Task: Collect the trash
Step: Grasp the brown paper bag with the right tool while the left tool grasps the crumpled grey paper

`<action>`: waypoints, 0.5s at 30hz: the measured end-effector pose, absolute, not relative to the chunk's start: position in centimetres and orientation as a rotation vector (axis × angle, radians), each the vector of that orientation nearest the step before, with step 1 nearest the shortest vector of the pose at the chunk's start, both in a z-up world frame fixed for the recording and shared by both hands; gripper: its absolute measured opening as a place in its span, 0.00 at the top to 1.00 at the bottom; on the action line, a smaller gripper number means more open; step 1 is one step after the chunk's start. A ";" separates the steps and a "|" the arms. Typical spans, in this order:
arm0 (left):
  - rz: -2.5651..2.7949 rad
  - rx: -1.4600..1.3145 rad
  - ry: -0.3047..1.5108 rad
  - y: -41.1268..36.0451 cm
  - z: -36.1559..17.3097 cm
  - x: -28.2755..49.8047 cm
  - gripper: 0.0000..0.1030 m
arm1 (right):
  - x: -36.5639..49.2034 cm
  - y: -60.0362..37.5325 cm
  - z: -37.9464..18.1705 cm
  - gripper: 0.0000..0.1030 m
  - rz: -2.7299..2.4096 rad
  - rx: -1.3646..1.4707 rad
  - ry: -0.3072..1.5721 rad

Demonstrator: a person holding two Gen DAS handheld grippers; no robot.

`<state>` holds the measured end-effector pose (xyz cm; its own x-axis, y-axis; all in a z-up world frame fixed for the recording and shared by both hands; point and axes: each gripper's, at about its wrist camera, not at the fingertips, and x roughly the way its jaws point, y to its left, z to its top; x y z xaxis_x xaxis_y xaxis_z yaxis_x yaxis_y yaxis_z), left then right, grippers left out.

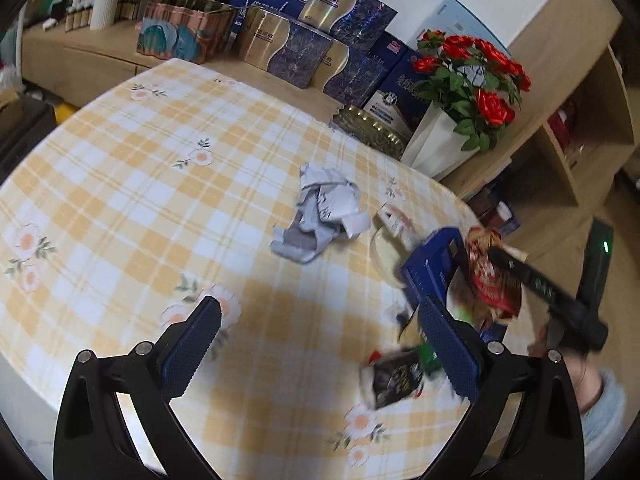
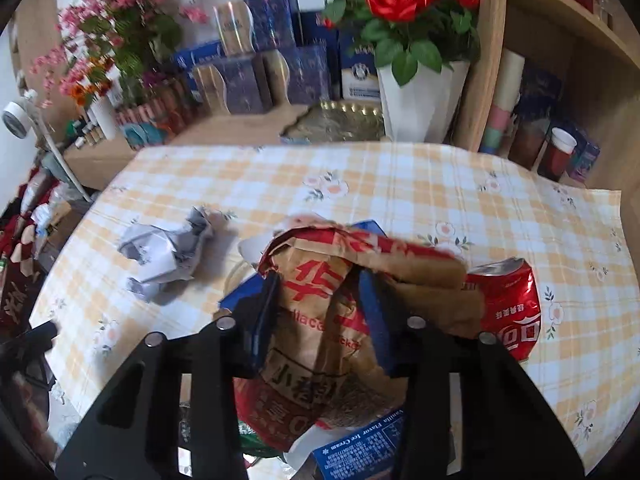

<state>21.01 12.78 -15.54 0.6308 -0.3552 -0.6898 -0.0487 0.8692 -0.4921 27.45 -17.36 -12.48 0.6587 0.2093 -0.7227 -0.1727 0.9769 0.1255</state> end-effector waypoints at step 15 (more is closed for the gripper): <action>-0.139 -0.744 0.968 13.1 -20.6 34.4 0.38 | 22.6 -19.7 -9.7 0.62 0.231 0.096 0.683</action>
